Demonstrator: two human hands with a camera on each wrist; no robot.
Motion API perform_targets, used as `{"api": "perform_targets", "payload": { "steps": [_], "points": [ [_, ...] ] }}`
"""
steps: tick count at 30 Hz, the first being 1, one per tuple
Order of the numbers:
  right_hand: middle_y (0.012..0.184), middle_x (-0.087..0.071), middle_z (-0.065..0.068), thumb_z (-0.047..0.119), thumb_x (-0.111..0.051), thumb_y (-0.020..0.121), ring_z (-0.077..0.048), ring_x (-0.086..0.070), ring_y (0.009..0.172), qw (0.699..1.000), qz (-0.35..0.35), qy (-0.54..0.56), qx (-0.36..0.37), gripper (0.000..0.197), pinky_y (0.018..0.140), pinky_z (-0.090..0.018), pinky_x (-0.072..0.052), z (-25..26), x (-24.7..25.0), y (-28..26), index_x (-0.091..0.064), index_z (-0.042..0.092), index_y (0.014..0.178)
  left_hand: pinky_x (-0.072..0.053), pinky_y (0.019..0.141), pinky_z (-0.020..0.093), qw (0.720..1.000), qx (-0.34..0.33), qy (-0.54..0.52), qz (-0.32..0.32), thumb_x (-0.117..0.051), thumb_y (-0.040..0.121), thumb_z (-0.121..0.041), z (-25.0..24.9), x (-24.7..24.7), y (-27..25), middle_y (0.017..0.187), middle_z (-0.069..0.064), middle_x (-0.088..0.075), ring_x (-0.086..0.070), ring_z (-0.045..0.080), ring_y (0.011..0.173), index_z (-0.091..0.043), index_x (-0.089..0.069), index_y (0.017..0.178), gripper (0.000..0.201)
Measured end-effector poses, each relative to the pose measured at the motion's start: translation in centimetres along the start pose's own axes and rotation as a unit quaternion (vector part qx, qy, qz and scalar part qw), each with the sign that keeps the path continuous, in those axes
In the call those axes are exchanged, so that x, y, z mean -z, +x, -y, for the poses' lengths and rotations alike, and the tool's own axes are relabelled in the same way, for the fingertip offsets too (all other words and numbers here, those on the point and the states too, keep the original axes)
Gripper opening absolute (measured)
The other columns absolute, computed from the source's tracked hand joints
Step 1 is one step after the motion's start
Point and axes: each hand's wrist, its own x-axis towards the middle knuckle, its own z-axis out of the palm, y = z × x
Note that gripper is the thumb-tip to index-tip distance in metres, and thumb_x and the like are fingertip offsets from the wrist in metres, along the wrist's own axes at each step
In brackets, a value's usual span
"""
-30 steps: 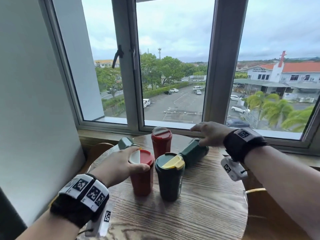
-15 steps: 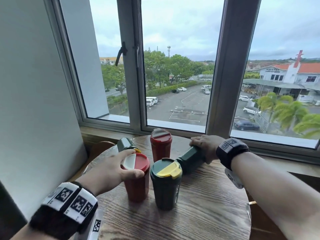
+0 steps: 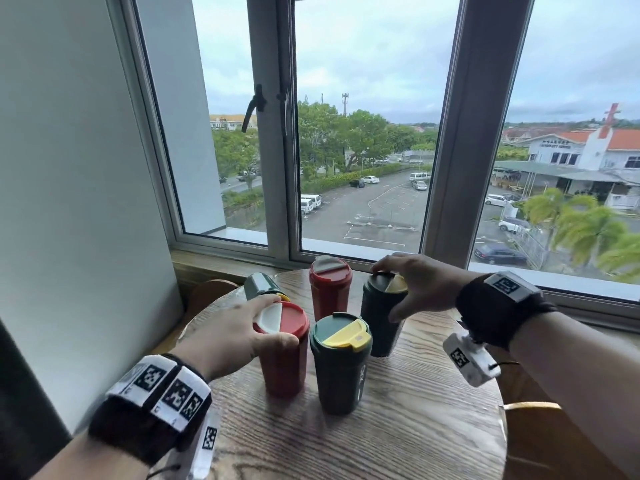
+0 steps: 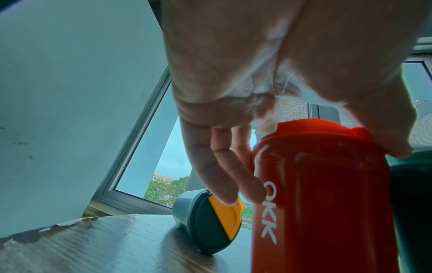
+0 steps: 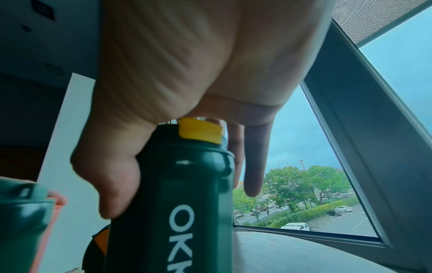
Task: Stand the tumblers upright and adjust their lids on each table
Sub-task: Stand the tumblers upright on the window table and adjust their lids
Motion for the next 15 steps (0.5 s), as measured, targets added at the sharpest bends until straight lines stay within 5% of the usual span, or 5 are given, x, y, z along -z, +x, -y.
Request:
{"api": "perform_targets", "payload": {
  "steps": [11,15],
  "points": [
    [0.127,-0.061,0.011,0.048,-0.091,0.059,-0.012,-0.059,0.115,0.998,-0.028,0.009,0.062,0.093,0.103,-0.038,-0.050,1.8,-3.0,-0.3,-0.055,0.025,0.142,-0.035,0.109,0.034,1.000,-0.014,0.016,-0.012,-0.066,0.070,-0.079,-0.6,-0.3,-0.5,0.156,-0.005,-0.046,-0.042,0.017,0.140,-0.041,-0.035,0.153,0.096],
    [0.129,-0.059,0.011,0.053,-0.087,0.059,-0.010,-0.058,0.118,0.997,-0.037,0.028,0.069,0.095,0.105,-0.036,-0.049,1.8,-3.4,-0.6,-0.054,0.025,0.144,-0.028,0.119,0.038,0.999,-0.009,0.046,0.021,-0.050,0.068,-0.092,-0.9,0.3,-0.6,0.164,-0.004,-0.034,-0.032,0.018,0.149,-0.040,-0.022,0.159,0.108]
  ]
}}
